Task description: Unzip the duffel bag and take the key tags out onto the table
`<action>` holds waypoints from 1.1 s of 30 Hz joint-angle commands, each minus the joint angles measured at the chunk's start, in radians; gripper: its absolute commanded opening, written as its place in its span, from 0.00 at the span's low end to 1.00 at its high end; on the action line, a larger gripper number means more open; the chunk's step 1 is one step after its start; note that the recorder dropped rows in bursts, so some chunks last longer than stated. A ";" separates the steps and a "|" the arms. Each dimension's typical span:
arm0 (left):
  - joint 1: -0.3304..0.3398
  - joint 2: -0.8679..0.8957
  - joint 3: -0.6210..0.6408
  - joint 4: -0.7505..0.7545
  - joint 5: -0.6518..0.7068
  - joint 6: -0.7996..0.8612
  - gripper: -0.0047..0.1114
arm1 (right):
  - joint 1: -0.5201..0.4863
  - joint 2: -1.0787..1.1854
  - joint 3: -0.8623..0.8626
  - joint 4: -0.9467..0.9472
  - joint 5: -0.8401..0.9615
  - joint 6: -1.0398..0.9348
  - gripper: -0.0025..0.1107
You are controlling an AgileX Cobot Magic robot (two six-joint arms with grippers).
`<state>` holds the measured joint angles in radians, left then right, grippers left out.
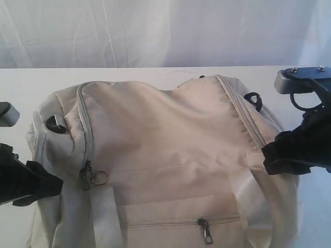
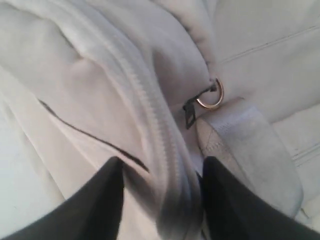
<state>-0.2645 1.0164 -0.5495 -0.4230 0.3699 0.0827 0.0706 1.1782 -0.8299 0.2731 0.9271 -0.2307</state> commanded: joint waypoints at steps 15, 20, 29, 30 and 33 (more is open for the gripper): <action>-0.003 -0.050 -0.150 0.453 0.299 -0.134 0.05 | 0.338 0.120 -0.148 0.469 -0.124 -0.526 0.43; -0.003 -0.050 -0.163 0.451 0.289 -0.132 0.25 | 0.336 0.109 -0.194 0.430 -0.115 -0.504 0.43; -0.003 -0.060 -0.386 -0.034 0.450 0.110 0.65 | 0.336 -0.029 -0.227 0.096 -0.078 -0.287 0.43; -0.003 -0.060 -0.414 -0.160 0.470 0.205 0.62 | 0.336 -0.039 -0.227 0.059 -0.078 -0.280 0.43; -0.003 -0.032 -0.365 -0.263 0.559 0.220 0.59 | 0.336 -0.041 -0.227 0.041 -0.090 -0.236 0.43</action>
<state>-0.2660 0.9679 -0.9593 -0.6429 0.8638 0.2918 0.4058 1.1445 -1.0503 0.3294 0.8514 -0.4906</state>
